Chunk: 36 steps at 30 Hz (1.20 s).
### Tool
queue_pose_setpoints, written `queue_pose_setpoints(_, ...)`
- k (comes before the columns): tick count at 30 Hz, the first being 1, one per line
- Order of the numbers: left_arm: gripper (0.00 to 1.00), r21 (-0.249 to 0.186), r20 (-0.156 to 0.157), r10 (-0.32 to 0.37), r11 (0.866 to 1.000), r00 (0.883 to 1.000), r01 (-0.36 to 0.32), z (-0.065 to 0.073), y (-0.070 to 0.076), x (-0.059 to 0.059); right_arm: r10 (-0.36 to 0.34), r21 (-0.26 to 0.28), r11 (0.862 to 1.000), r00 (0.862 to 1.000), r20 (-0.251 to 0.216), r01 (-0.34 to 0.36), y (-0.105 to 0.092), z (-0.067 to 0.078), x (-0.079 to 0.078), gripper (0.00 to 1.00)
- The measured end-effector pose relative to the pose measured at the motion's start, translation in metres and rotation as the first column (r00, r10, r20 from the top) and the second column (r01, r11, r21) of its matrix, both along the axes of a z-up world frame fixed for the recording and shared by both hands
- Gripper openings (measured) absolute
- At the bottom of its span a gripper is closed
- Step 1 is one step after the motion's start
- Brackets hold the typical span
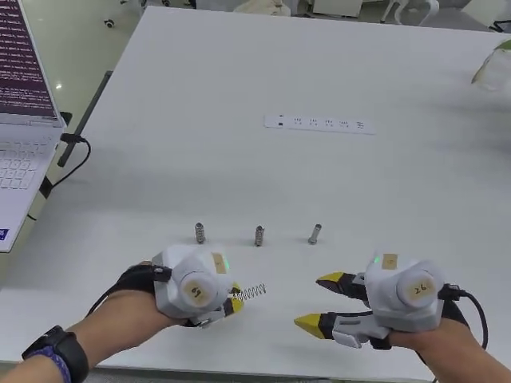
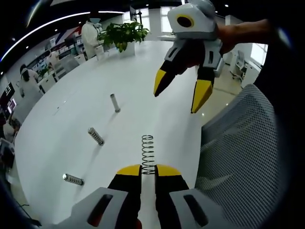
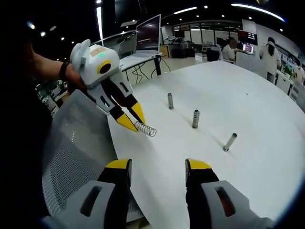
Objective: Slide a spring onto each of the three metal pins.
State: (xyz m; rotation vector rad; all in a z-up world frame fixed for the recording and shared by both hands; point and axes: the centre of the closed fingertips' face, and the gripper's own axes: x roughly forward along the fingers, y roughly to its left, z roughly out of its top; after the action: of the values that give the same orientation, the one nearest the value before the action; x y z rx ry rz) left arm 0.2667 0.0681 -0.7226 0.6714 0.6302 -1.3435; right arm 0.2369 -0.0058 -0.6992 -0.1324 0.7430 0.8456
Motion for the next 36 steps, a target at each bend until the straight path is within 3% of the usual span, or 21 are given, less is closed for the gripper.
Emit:
queue_pose_setpoints(17, 0.02, -0.039, 0.017, -0.057, 0.998, 0.998, 0.058, 0.020, -0.008, -0.019, 0.121, 0.047, 0.992, 0.993, 0.000, -0.121, 0.034, 0.004, -0.001, 0.34)
queue_pose_setpoints(28, 0.02, -0.063, 0.024, -0.091, 0.994, 0.996, 0.093, 0.034, -0.013, -0.022, 0.189, 0.083, 0.978, 0.982, 0.009, -0.189, 0.049, 0.010, -0.002, 0.26)
queue_pose_setpoints(36, 0.02, -0.046, 0.041, -0.132, 0.990, 0.990, 0.134, 0.034, -0.015, -0.026, 0.202, 0.109, 0.973, 0.979, 0.021, -0.203, 0.052, 0.016, -0.001, 0.18)
